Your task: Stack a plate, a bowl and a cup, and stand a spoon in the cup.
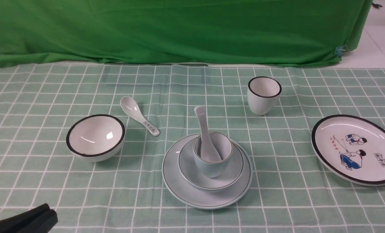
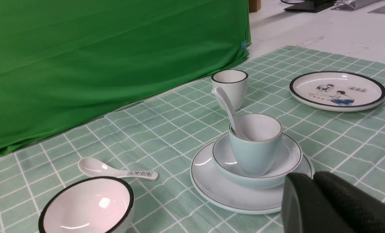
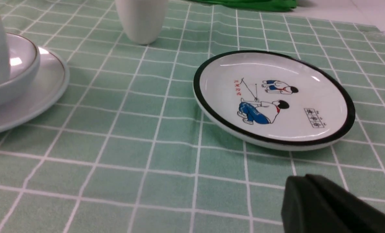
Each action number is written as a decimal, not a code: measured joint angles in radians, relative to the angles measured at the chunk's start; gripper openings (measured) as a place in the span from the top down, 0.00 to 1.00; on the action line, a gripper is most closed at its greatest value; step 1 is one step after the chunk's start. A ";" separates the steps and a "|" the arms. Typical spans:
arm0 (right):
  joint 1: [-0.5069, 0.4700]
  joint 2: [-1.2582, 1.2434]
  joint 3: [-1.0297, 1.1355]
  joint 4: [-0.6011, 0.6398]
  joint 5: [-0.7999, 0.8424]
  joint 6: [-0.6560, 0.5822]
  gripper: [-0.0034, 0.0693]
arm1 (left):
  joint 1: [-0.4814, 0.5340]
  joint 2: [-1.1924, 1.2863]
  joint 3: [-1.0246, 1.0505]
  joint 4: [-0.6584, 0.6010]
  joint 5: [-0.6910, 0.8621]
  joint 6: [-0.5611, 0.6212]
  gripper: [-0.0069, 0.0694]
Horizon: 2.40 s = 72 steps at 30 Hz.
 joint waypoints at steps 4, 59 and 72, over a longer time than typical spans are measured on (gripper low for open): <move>0.000 0.000 0.000 0.000 0.005 0.000 0.93 | 0.000 0.000 0.001 0.000 0.000 0.000 0.89; 0.000 -0.001 0.000 0.000 0.008 0.001 0.77 | 0.358 -0.078 0.254 0.398 -0.165 -0.496 0.89; 0.000 -0.001 0.000 0.000 0.008 0.001 0.75 | 0.358 -0.078 0.254 0.398 -0.166 -0.493 0.89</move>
